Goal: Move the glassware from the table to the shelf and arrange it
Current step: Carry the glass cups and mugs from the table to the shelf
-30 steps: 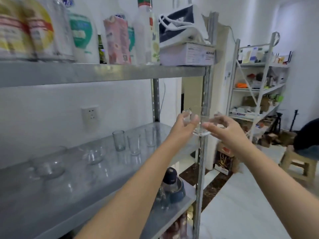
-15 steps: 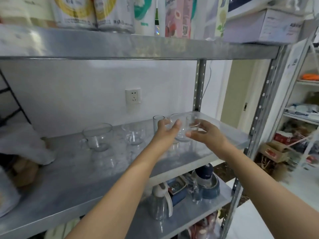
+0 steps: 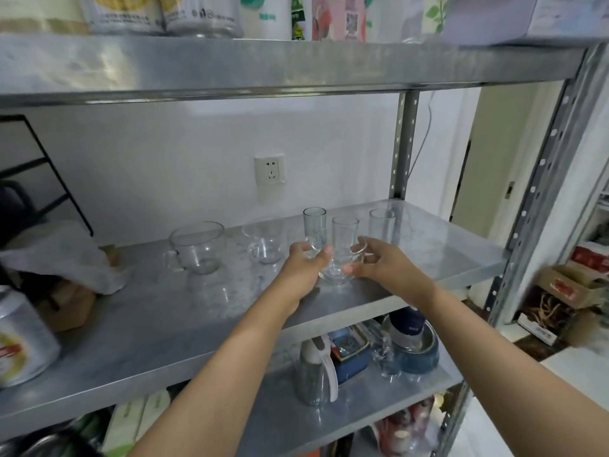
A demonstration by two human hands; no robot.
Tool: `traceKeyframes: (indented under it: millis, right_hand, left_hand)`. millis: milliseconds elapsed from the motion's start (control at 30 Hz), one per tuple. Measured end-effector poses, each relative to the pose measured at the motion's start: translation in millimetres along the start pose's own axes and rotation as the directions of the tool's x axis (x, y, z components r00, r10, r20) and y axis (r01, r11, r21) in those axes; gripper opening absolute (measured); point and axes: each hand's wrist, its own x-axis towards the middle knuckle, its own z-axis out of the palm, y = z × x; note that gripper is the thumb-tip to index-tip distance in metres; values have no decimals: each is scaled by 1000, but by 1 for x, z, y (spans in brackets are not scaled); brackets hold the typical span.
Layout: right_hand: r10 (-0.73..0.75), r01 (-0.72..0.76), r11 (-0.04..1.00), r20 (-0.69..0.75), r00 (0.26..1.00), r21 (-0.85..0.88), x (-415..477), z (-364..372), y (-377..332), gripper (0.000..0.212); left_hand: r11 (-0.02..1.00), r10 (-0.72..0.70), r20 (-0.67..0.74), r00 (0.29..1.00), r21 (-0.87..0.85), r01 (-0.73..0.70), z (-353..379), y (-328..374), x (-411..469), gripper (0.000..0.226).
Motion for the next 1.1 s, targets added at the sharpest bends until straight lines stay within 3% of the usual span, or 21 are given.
traceKeyframes:
  millis: [167, 267, 333, 467, 633, 700, 800, 900, 1000, 1100]
  right_hand:
    - [-22, 21, 997, 21, 1000, 70, 2, 4, 2, 55]
    - [-10, 7, 998, 35, 999, 68, 5, 4, 7, 88]
    - [1, -4, 998, 40, 999, 58, 7, 5, 7, 99]
    - [5, -7, 999, 42, 999, 49, 8, 11, 2, 90]
    - [12, -14, 997, 23, 1000, 74, 11, 18, 1, 88]
    - [22, -25, 995, 38, 999, 93, 10, 17, 1, 87]
    - [32, -38, 991, 48, 998, 130, 7, 10, 2, 86]
    - [25, -24, 995, -12, 1000, 101, 4, -5, 0, 83]
    - [19, -8, 995, -105, 994, 104, -2, -25, -9, 77]
    - [1, 26, 992, -214, 977, 124, -12, -46, -17, 69]
  left_hand:
    - [998, -24, -30, 999, -57, 22, 0, -4, 6, 81]
    - [997, -32, -54, 998, -72, 28, 1, -4, 7, 86]
    - [997, -34, -68, 997, -67, 29, 2, 0, 2, 87]
    - [998, -21, -111, 994, -53, 15, 1, 4, -1, 69]
    - [999, -12, -141, 990, -47, 5, -4, 5, 0, 75]
    - [999, 6, -169, 986, -36, -12, -5, 8, -2, 67]
    - [986, 163, -305, 938, 34, -160, -4, 17, -6, 52]
    - [916, 397, -384, 834, 115, -383, -1, 31, -11, 40]
    - [858, 505, -338, 794, 96, -505, 12, 54, -16, 31]
    - [839, 525, -250, 813, -6, -544, 34, 76, -18, 30]
